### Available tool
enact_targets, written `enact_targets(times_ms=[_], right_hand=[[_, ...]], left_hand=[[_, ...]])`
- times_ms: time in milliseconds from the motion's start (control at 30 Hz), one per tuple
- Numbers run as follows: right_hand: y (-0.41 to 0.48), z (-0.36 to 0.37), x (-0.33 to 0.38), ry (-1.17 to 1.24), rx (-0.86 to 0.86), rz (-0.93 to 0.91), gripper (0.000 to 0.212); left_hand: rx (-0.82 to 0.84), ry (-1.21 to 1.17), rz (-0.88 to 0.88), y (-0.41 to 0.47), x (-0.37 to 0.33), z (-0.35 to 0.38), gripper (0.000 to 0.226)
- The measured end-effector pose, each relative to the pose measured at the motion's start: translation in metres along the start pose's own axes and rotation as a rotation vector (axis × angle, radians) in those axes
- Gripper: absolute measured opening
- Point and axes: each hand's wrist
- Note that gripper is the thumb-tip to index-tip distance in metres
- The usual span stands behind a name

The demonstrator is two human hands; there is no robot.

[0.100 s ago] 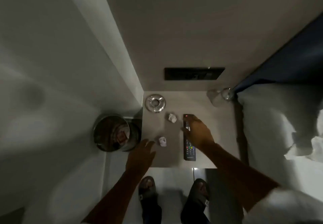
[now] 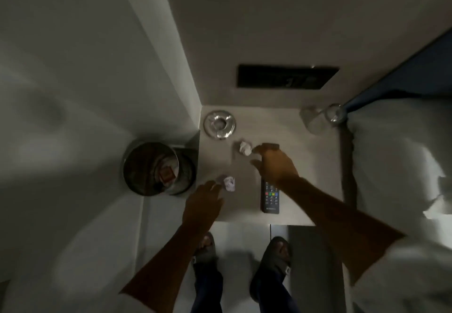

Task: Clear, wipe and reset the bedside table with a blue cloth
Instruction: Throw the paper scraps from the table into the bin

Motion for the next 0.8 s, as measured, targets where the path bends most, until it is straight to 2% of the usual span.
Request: enact_targets(times_ms=[67, 200, 300, 367, 467, 600, 667, 733, 800], right_hand=[[0.026, 0.016, -0.004, -0.07, 0.03, -0.023, 0.034], [0.055, 0.049, -0.011, -0.169, 0.043, -0.073, 0.057], [0.068, 0.063, -0.012, -0.193, 0.044, -0.072, 0.067], [0.072, 0.07, -0.013, -0.235, 0.082, -0.06, 0.063], [0.07, 0.078, -0.012, -0.292, 0.081, -0.075, 0.048], [0.058, 0.097, 0.008, -0.332, 0.084, -0.223, 0.039], [0.058, 0.11, 0.028, -0.313, 0.102, -0.267, 0.038], [0.062, 0.125, 0.052, -0.31, 0.125, -0.326, 0.039], [0.069, 0.142, 0.079, -0.302, 0.122, -0.4, 0.038]], left_hand=[[-0.057, -0.012, 0.076, 0.014, 0.007, 0.027, 0.044], [-0.187, 0.071, 0.234, 0.027, 0.011, 0.065, 0.043], [-0.175, 0.073, 0.227, 0.039, 0.01, 0.083, 0.051], [-0.205, 0.098, 0.246, 0.044, 0.008, 0.092, 0.045], [-0.267, 0.015, 0.283, 0.045, 0.012, 0.099, 0.043], [-0.37, -0.085, 0.183, 0.037, 0.048, 0.086, 0.033], [-0.433, -0.211, 0.105, 0.03, 0.075, 0.067, 0.022], [-0.461, -0.348, -0.019, 0.02, 0.104, 0.047, 0.026], [-0.409, -0.38, -0.204, 0.015, 0.142, 0.042, 0.025]])
Point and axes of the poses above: each hand's wrist, its own y-axis towards the middle knuckle, its own z-axis out of the palm, x = y × z, and after that the axes turned 6 degrees about y, right-handed
